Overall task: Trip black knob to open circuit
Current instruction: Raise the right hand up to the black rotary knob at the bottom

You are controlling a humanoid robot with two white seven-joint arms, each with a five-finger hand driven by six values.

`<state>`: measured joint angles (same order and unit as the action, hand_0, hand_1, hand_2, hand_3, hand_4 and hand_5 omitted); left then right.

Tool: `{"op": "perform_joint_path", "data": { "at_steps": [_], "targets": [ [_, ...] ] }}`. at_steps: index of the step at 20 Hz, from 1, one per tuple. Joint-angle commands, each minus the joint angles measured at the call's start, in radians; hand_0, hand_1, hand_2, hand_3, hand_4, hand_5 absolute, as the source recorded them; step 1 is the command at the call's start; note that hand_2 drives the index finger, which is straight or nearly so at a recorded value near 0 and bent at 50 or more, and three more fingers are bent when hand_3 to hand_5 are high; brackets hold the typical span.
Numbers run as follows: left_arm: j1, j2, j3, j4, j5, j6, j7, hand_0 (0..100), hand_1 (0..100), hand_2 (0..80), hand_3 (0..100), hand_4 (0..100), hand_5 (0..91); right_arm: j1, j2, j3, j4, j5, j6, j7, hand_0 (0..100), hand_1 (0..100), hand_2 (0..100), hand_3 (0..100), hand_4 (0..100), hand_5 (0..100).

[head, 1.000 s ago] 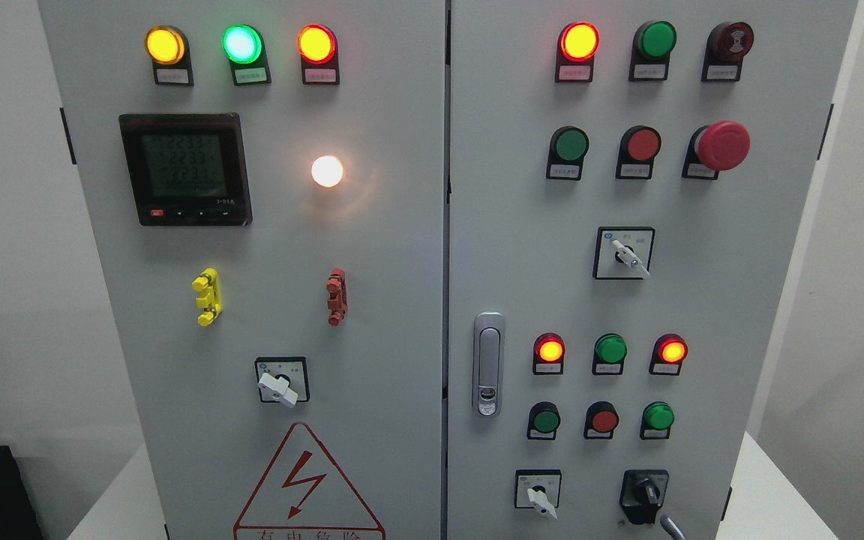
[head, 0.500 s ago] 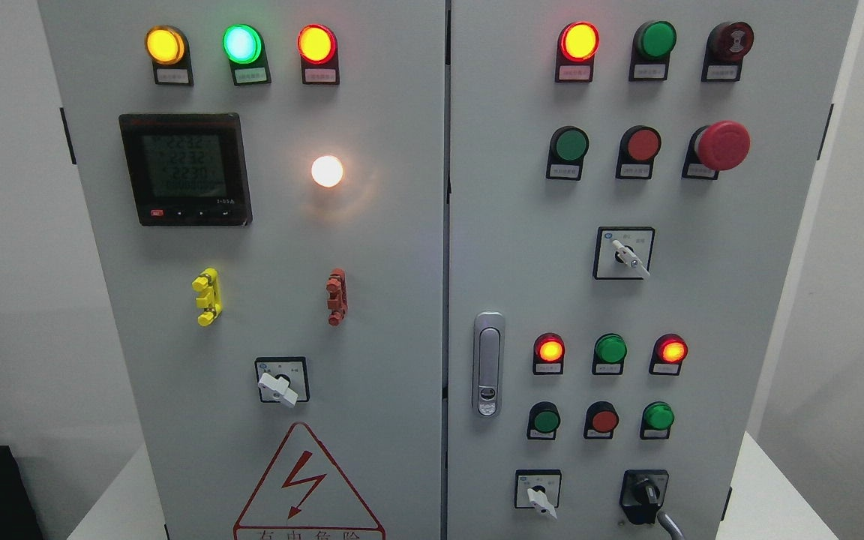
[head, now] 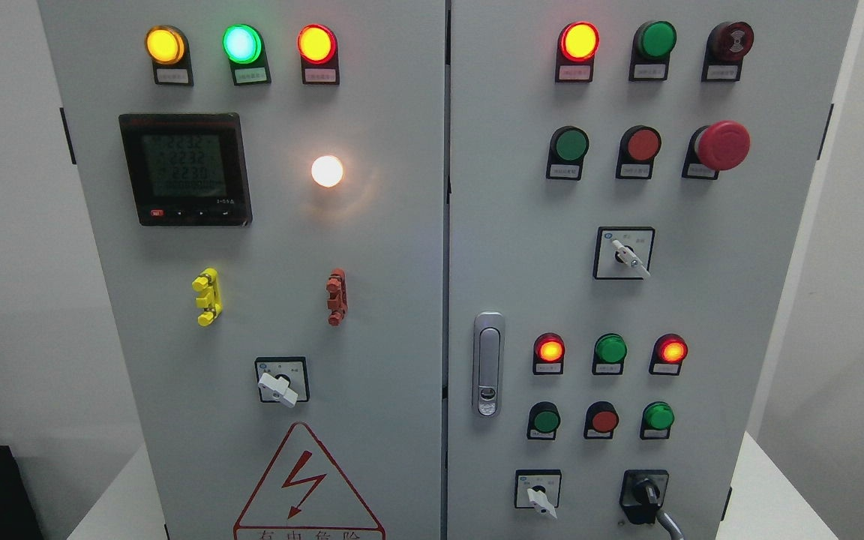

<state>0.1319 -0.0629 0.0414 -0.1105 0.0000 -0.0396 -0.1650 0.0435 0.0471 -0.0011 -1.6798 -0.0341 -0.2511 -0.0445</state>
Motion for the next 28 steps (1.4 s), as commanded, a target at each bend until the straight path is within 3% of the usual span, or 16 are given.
{"op": "perform_joint_path", "data": {
  "at_steps": [1,28],
  "targets": [
    [0.000,0.000,0.000,0.000,-0.023,0.000,0.001,12,39,0.0,0,0,0.0,-0.001,-0.001,-0.010,0.005,-0.001,0.000,0.000,0,0,0,100,100,100],
    [0.000,0.000,0.000,0.000,-0.023,0.001,0.001,12,39,0.0,0,0,0.0,-0.007,-0.001,0.024,0.008,-0.003,0.004,0.000,0,0,0,100,100,100]
  ]
}}
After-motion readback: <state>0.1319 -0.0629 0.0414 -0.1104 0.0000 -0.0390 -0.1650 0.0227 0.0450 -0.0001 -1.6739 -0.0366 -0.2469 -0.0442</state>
